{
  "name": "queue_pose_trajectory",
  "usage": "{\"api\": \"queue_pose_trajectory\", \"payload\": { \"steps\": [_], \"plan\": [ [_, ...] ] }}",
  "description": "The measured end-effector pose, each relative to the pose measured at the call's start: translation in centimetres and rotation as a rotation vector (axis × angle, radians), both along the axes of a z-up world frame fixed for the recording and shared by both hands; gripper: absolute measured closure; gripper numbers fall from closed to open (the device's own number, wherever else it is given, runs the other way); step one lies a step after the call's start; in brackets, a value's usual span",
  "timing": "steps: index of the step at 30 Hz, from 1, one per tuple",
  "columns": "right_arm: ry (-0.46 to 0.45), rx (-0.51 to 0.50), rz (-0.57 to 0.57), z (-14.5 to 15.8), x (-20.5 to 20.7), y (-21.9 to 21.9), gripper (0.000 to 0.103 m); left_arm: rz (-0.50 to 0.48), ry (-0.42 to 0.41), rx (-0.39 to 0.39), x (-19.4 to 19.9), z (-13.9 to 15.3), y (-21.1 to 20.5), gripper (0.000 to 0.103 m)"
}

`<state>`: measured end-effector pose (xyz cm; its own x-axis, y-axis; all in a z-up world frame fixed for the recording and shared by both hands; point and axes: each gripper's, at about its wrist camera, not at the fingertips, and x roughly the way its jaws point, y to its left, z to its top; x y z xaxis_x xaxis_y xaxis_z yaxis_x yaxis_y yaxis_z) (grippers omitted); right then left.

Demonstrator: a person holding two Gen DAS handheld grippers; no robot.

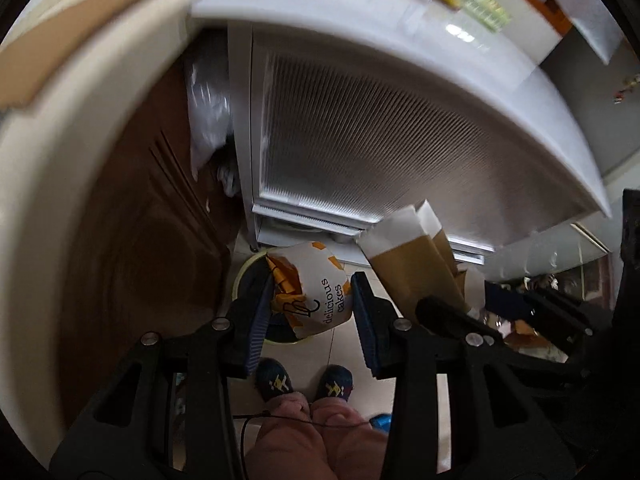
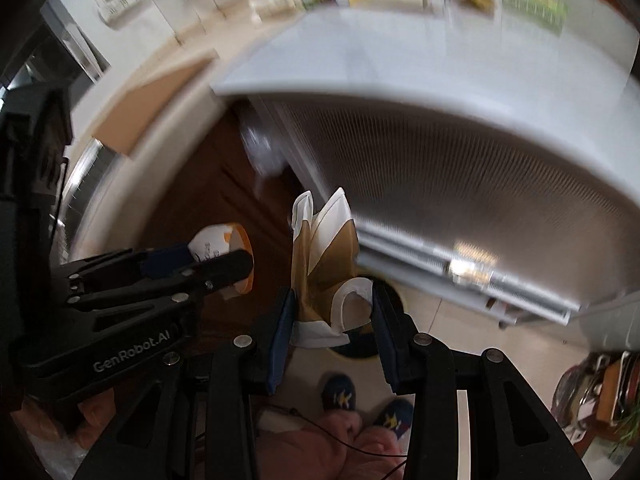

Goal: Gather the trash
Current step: 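Carry the cake cup and paper bag over the bin and release both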

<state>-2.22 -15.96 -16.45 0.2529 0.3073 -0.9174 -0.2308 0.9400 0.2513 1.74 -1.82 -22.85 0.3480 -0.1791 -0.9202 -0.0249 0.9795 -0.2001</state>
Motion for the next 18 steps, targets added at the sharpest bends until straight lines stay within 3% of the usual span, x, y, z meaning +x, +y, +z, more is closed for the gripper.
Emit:
{"api": "queue_pose_trajectory", "payload": {
  "steps": [4,12,18],
  "plan": [
    [0.058,0.001,0.002,-6.9,0.0,-1.2,0.065,0.04,0.019,0.014,0.2,-6.7,-0.7,0.067],
    [0.131,-0.013,0.046,-22.9,1.4,-0.9,0.065,0.117,0.159,0.042,1.2,-23.3,0.0,0.067],
    [0.188,-0.052,0.054,-34.2,1.8,-0.3,0.064,0.153,0.234,0.058,1.5,-31.5,1.4,0.067]
  ]
}}
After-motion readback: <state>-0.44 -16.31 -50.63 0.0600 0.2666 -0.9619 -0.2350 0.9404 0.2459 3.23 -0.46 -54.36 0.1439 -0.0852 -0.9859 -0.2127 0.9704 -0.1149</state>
